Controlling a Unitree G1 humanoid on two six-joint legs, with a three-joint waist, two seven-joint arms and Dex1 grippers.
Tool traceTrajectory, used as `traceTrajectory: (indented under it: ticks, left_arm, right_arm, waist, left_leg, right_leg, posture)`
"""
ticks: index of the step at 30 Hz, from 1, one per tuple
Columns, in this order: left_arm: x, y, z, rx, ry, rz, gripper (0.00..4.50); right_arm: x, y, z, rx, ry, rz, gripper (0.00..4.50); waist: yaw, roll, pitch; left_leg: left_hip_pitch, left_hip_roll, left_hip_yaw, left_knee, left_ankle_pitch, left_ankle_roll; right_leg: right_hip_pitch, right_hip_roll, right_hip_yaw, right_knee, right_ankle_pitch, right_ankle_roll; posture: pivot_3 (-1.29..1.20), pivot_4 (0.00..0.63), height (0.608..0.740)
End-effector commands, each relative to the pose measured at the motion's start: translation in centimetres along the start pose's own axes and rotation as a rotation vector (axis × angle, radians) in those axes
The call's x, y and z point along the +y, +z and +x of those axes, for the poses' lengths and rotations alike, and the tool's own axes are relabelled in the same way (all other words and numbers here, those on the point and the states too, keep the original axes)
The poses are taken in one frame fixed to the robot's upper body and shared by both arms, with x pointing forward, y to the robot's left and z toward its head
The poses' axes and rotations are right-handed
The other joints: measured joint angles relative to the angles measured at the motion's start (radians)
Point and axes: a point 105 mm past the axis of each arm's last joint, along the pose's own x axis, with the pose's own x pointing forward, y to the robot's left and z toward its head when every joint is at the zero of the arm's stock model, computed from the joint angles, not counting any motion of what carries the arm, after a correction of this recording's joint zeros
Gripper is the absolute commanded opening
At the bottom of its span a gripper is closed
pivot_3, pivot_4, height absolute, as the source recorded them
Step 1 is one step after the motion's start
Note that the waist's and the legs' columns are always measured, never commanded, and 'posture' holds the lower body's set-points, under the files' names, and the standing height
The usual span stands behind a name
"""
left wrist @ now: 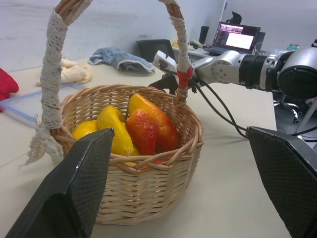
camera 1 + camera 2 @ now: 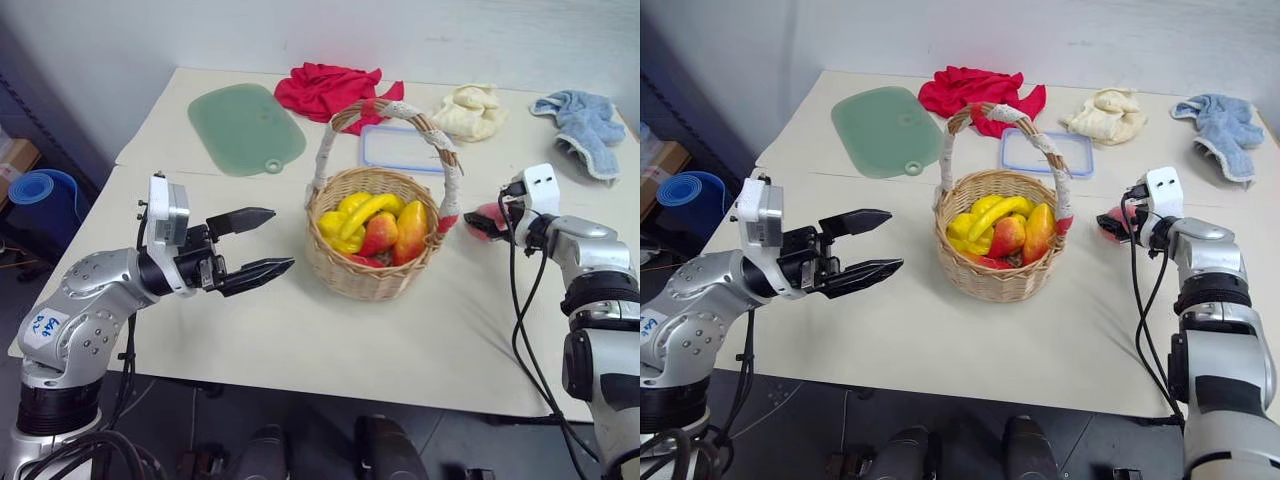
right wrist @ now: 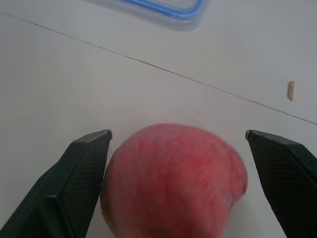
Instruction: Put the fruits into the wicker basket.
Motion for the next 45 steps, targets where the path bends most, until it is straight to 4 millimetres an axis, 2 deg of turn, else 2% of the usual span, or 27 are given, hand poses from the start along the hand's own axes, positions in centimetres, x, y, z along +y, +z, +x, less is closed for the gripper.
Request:
traceTrajectory:
  ticks: [1, 4, 7, 9, 13, 15, 17, 20, 23, 27, 30, 34, 36, 39, 42, 45]
  left_arm:
    - [-1.1, 1.0, 0.2, -0.014, -0.041, 0.043, 4.50]
    - [-1.4, 1.4, 0.6, -0.018, -0.073, 0.051, 4.50]
    - [-1.5, 2.4, 1.2, -0.037, -0.094, 0.080, 4.50]
    - [-1.2, 2.6, 1.2, -0.036, -0.090, 0.082, 4.50]
    - [-0.6, 1.5, 0.3, 0.001, -0.063, 0.055, 4.50]
    - [-0.3, 0.8, -0.1, 0.011, -0.046, 0.032, 4.50]
    - [0.1, 0.2, -0.3, 0.016, -0.029, 0.015, 4.50]
    - [0.6, -0.6, -0.5, 0.024, -0.014, -0.005, 4.50]
    - [0.8, -0.9, -0.5, 0.030, -0.016, -0.012, 4.50]
    - [1.2, -0.8, -0.7, 0.030, -0.008, -0.004, 4.50]
    - [1.1, -0.7, -0.8, 0.028, -0.001, -0.001, 4.50]
    - [0.9, -0.7, -0.9, 0.027, 0.004, 0.000, 4.50]
    - [0.9, -0.7, -1.0, 0.026, 0.008, 0.000, 4.50]
    - [0.9, -0.6, -0.9, 0.021, 0.008, 0.001, 4.50]
    - [1.0, -0.7, -0.8, 0.018, 0.007, 0.000, 4.50]
    - [1.1, -0.7, -0.7, 0.016, 0.009, 0.001, 4.50]
  right_arm:
    - [0.0, 1.7, -1.0, -0.081, 0.075, 0.015, 3.15]
    - [-0.2, 1.9, -2.0, -0.091, 0.132, 0.010, 2.66]
    - [-0.4, 3.1, -4.4, -0.146, 0.206, -0.039, 2.65]
    - [0.7, 4.2, -7.2, -0.175, 0.317, -0.083, 2.65]
    - [6.5, 3.6, -13.5, -0.055, 0.611, -0.125, 2.65]
    - [10.5, 3.3, -15.5, -0.020, 0.740, -0.114, 2.65]
    - [14.1, 3.2, -16.7, -0.029, 0.836, -0.122, 2.65]
    - [18.1, 4.5, -16.1, -0.169, 0.858, -0.164, 2.65]
    - [20.4, 6.1, -14.4, -0.275, 0.795, -0.168, 2.65]
    - [21.2, 5.7, -11.4, -0.280, 0.598, -0.233, 2.65]
    - [21.1, 6.3, -9.8, -0.340, 0.471, -0.186, 2.65]
    - [21.3, 6.5, -9.3, -0.379, 0.412, -0.247, 3.92]
    - [21.3, 7.0, -9.3, -0.420, 0.403, -0.270, 4.47]
    - [22.5, 7.9, -10.5, -0.524, 0.516, -0.270, 4.47]
    - [24.0, 7.7, -13.2, -0.572, 0.733, -0.215, 4.47]
    - [22.9, 6.4, -15.5, -0.546, 0.835, -0.170, 4.47]
  waist:
    - [0.000, 0.000, 0.000]
    - [0.000, 0.000, 0.000]
    - [0.012, 0.000, 0.000]
    - [0.017, 0.001, 0.000]
    - [0.029, 0.003, 0.001]
    - [0.026, 0.003, 0.001]
    - [0.023, 0.002, 0.001]
    - [0.025, 0.000, 0.002]
    - [0.028, 0.000, 0.002]
    - [0.036, -0.001, 0.001]
    - [0.029, -0.001, 0.001]
    - [0.027, -0.001, 0.001]
    - [0.027, -0.001, 0.001]
    - [0.027, -0.001, 0.001]
    - [0.028, -0.001, 0.001]
    - [0.033, -0.001, 0.001]
  left_leg:
    - [0.000, 0.000, 0.000, 0.000, 0.001, -0.001]
    - [0.001, 0.000, 0.000, 0.001, 0.003, -0.001]
    - [0.000, 0.001, -0.002, 0.001, 0.004, 0.000]
    - [0.000, 0.000, -0.001, 0.001, 0.004, 0.000]
    - [0.001, 0.001, -0.005, -0.001, 0.004, -0.001]
    - [0.001, 0.001, -0.009, -0.001, 0.003, -0.002]
    - [0.003, 0.002, -0.010, 0.000, 0.003, -0.002]
    - [0.005, 0.002, -0.009, 0.000, 0.007, -0.003]
    - [0.003, 0.000, -0.009, 0.000, 0.010, -0.003]
    - [0.000, 0.000, -0.012, -0.001, 0.009, -0.003]
    - [-0.001, -0.001, -0.012, -0.003, 0.008, -0.003]
    - [-0.001, -0.001, -0.012, -0.003, 0.008, -0.003]
    - [-0.001, -0.001, -0.011, -0.003, 0.008, -0.003]
    - [-0.001, -0.001, -0.010, -0.002, 0.009, -0.002]
    - [0.000, 0.000, -0.011, -0.002, 0.009, -0.002]
    - [-0.001, 0.000, -0.013, -0.003, 0.008, -0.001]
  right_leg:
    - [0.000, 0.000, 0.000, 0.000, 0.000, 0.000]
    - [0.001, 0.000, 0.001, 0.001, 0.000, -0.001]
    - [0.001, -0.001, 0.001, 0.002, 0.001, -0.001]
    - [0.002, -0.001, 0.001, 0.001, 0.001, -0.001]
    - [0.002, 0.000, -0.001, 0.000, 0.001, 0.000]
    - [0.002, 0.002, -0.002, 0.000, 0.001, -0.001]
    - [0.003, 0.003, -0.002, -0.001, 0.003, -0.003]
    - [0.005, 0.004, -0.001, -0.008, 0.005, -0.007]
    - [0.004, 0.003, 0.002, -0.009, 0.005, -0.008]
    - [0.003, 0.003, 0.002, -0.006, 0.005, -0.007]
    - [0.001, 0.002, 0.000, -0.006, 0.007, -0.004]
    - [0.000, 0.002, -0.003, -0.006, 0.007, -0.004]
    - [0.000, 0.003, -0.003, -0.006, 0.007, -0.004]
    - [0.001, 0.003, -0.002, -0.006, 0.007, -0.004]
    - [0.002, 0.003, -0.001, -0.006, 0.007, -0.004]
    - [0.002, 0.002, -0.002, -0.006, 0.007, -0.004]
  posture:
    - [0.00, 0.150, 0.740]
    - [0.00, 0.150, 0.740]
    - [0.00, 0.150, 0.740]
    - [0.00, 0.150, 0.740]
    - [0.00, 0.150, 0.740]
    - [0.00, 0.150, 0.740]
    - [0.00, 0.150, 0.740]
    - [0.00, 0.150, 0.740]
    - [0.00, 0.150, 0.740]
    - [0.00, 0.150, 0.740]
    - [0.00, 0.150, 0.740]
    - [0.00, 0.150, 0.740]
    - [0.00, 0.150, 0.740]
    - [0.00, 0.150, 0.740]
    - [0.00, 0.150, 0.740]
    - [0.00, 0.150, 0.740]
